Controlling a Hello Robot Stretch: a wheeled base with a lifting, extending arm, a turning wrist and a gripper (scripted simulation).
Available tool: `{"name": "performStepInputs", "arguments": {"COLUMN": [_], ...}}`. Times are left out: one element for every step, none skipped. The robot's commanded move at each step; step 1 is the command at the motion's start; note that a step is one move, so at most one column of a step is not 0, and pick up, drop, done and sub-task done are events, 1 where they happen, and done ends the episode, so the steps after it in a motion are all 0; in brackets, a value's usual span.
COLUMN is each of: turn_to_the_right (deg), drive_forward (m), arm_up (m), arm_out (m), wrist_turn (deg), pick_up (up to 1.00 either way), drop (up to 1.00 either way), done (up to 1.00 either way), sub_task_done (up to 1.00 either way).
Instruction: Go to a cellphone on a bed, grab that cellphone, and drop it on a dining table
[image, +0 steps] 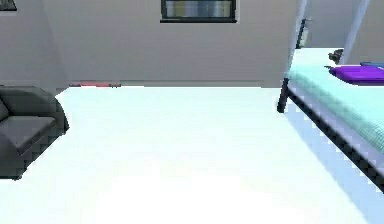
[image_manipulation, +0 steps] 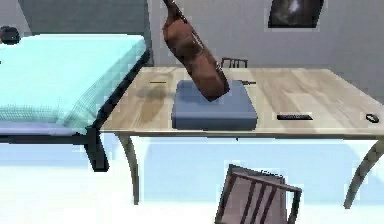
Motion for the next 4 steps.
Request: {"name": "performStepInputs", "arguments": {"turn_to_the_right": [36.0,3.0,0.0,-30.0], "drive_forward": [0.00,0.00,0.85,0.00], "arm_up": [0.00,0.00,0.00,0.00], "arm_out": [0.00,0.00,0.00,0.00], "wrist_turn": [0.0,0.0,0.0,0.0], "pick_up": [0.00,0.00,0.00,0.00], "drop": [0.00,0.00,0.00,0.00], "done": [0.00,0.00,0.00,0.00], "sub_task_done": [0.00,0.00,0.00,0.00]}}
